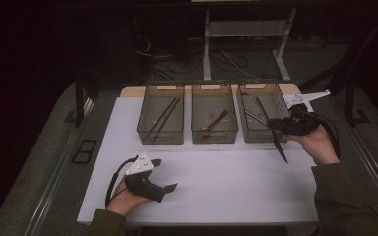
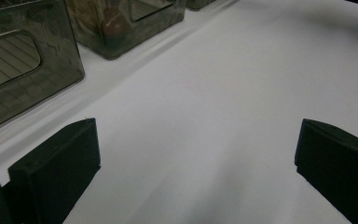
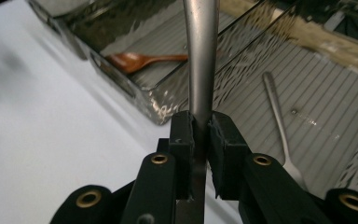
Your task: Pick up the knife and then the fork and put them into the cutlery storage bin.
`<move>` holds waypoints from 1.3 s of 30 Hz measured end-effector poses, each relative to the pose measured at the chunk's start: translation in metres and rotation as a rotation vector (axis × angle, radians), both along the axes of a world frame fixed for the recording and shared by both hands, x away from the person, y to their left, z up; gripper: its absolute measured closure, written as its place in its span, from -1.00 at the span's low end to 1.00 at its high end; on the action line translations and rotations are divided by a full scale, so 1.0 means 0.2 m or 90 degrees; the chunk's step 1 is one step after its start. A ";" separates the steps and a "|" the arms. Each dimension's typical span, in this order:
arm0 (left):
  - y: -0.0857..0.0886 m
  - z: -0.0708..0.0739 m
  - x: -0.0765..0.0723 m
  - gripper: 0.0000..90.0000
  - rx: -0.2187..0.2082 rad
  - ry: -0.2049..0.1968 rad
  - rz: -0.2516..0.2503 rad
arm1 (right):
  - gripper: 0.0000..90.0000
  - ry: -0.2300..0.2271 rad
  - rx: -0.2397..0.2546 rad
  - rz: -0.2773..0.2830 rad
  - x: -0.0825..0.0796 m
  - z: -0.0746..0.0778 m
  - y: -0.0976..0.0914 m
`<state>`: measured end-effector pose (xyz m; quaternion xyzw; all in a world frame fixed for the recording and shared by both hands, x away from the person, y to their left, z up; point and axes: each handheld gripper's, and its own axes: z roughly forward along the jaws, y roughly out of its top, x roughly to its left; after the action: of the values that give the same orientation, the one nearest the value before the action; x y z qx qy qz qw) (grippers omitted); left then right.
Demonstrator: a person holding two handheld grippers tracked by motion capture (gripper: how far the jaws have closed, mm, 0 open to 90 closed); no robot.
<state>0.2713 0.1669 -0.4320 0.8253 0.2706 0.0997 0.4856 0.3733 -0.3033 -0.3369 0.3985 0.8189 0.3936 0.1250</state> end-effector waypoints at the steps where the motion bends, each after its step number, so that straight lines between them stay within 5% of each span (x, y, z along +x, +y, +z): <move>1: 0.00 0.00 0.00 -1.00 0.000 0.000 0.000 | 0.75 -0.004 0.009 -0.004 0.00 0.00 -0.01; 17: 0.00 0.00 0.00 -1.00 -0.004 -0.001 0.002 | 0.75 -0.039 0.067 -0.042 0.05 0.05 -0.09; 39: 0.00 0.00 0.01 -1.00 -0.006 0.000 0.000 | 0.75 -0.062 0.058 -0.092 0.21 0.16 -0.11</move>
<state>0.2723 0.1663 -0.4324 0.8231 0.2709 0.0986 0.4893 0.4156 -0.3262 -0.3043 0.4425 0.7623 0.4389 0.1745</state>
